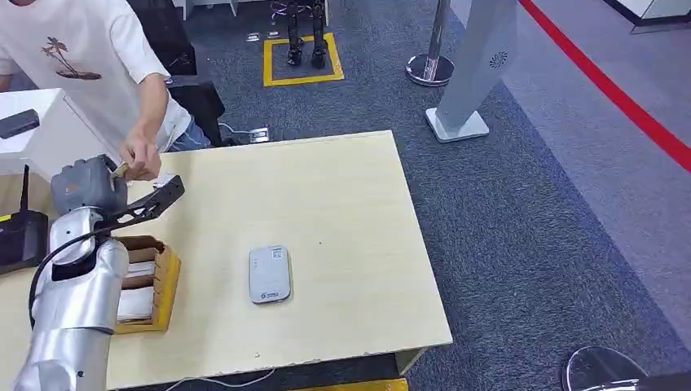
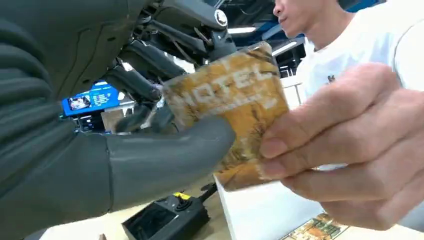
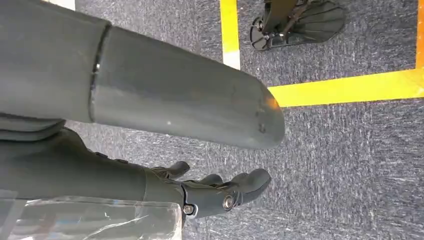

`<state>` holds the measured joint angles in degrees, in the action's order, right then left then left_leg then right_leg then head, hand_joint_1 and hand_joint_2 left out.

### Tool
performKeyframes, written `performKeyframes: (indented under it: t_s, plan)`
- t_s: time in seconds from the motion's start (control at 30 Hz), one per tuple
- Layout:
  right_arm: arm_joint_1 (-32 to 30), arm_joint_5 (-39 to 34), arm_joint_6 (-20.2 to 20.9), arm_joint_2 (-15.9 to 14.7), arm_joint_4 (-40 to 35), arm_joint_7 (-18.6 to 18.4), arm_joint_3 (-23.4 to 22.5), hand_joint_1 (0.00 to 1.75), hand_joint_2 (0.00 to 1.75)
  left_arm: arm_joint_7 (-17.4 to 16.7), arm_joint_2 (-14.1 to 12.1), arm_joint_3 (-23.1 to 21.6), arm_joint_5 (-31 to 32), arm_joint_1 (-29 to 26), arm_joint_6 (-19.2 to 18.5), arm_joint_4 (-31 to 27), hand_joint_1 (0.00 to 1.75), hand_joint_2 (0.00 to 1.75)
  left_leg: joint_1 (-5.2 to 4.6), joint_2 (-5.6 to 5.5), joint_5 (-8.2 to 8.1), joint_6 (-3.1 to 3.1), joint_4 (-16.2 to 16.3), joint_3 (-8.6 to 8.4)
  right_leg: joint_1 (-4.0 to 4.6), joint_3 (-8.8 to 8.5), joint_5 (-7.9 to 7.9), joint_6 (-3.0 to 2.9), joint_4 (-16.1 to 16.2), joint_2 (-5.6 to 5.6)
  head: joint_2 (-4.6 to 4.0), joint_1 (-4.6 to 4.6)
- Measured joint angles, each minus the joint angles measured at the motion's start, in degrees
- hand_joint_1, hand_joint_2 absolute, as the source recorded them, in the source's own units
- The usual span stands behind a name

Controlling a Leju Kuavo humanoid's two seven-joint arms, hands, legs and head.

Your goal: Pass the card to the sensor for recognition and then transmit it.

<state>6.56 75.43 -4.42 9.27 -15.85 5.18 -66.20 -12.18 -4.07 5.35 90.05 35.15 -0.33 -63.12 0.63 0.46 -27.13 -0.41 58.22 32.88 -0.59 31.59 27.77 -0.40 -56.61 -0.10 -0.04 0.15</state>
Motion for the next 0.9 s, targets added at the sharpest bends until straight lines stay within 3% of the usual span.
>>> performKeyframes:
  t_s: [0.27, 0.57, 0.77, 0.8, 0.9]
  plan:
    - [-0.01, -0.07, 0.0, 0.0, 0.15, 0.19, 0.0, 0.0, 1.75, 5.0, 2.16, 0.26, 0.0, 0.11, -0.8, -1.74, 0.0, 0.0, 0.0, -0.05, 0.01, 0.0, 0.0, 0.0, 0.0, -0.03, -0.01, 0.0, -0.01, -0.05, 0.02, 0.0]
    - [-0.01, -0.41, 0.0, 0.0, 0.22, 0.24, 0.0, 0.0, 1.75, 7.75, 4.76, 0.48, -0.08, -0.13, -1.9, -5.52, 0.0, 0.0, 0.0, -0.05, 0.01, 0.0, 0.0, 0.01, 0.0, -0.03, -0.01, 0.0, -0.01, -0.05, 0.0, -0.02]
    - [-0.01, -1.03, -0.07, 0.0, 0.22, 0.2, 0.0, 0.0, 1.75, 10.91, 6.54, 0.55, -3.78, -1.51, -4.06, -10.07, 0.0, 0.0, 0.0, -0.04, 0.01, 0.0, 0.0, 0.01, 0.0, -0.02, -0.01, 0.0, -0.01, -0.03, 0.02, 0.0]
    - [-0.03, -1.03, -0.07, 0.0, 0.22, 0.2, -0.02, 0.0, 1.75, 11.13, 6.69, 0.55, -4.15, -1.75, -4.3, -10.71, 0.0, 1.75, 0.0, -0.04, 0.01, 0.0, 0.0, 0.01, 0.0, -0.02, -0.01, 0.0, -0.01, -0.03, 0.0, -0.02]
    - [-0.02, -1.09, -0.07, 0.0, 0.22, 0.2, -0.07, 0.0, 1.75, 11.39, 7.15, 0.55, -4.94, -2.31, -4.77, -12.0, 0.0, 1.75, 0.0, -0.05, 0.01, 0.0, 0.0, 0.01, 0.0, -0.03, -0.01, 0.0, -0.01, -0.05, 0.0, 0.0]
